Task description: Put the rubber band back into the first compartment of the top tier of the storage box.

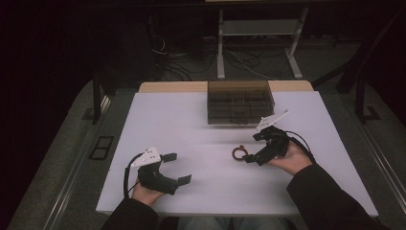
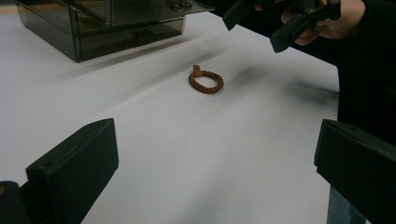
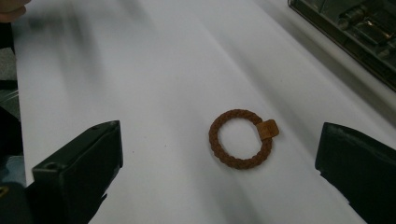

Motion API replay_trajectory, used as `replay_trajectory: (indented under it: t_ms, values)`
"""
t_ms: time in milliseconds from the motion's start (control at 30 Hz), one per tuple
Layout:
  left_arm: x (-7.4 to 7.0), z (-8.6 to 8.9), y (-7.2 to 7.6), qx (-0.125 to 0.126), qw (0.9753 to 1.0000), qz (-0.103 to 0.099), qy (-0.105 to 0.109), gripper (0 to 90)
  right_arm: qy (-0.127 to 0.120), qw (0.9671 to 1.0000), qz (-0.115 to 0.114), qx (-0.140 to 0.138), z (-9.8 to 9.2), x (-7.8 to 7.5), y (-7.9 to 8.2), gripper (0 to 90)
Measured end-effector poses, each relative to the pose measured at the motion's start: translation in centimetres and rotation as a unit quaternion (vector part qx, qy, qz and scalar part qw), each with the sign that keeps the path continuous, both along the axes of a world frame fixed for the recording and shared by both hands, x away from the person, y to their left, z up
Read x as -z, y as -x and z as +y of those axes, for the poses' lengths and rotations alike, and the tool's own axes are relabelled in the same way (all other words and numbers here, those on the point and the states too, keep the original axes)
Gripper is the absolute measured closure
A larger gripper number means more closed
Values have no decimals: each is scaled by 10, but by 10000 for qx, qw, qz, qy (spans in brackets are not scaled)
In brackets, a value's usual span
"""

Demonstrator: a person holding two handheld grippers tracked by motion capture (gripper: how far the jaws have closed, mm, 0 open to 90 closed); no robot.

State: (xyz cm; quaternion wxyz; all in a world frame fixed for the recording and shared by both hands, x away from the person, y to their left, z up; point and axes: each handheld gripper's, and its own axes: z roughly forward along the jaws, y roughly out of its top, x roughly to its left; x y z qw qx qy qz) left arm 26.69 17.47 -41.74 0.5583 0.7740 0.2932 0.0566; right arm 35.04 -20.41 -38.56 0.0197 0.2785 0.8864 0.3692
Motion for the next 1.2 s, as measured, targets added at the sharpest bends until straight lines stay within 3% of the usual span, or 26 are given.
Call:
replay_trajectory:
  t_ms: [667,1200]
  values:
    - [0,0,0,12,10000,-7,-23,0,27,9998,89,-171,6,21,-19,5]
    - [0,0,0,24,10000,-13,-30,0,232,9982,218,-505,23,37,-18,5]
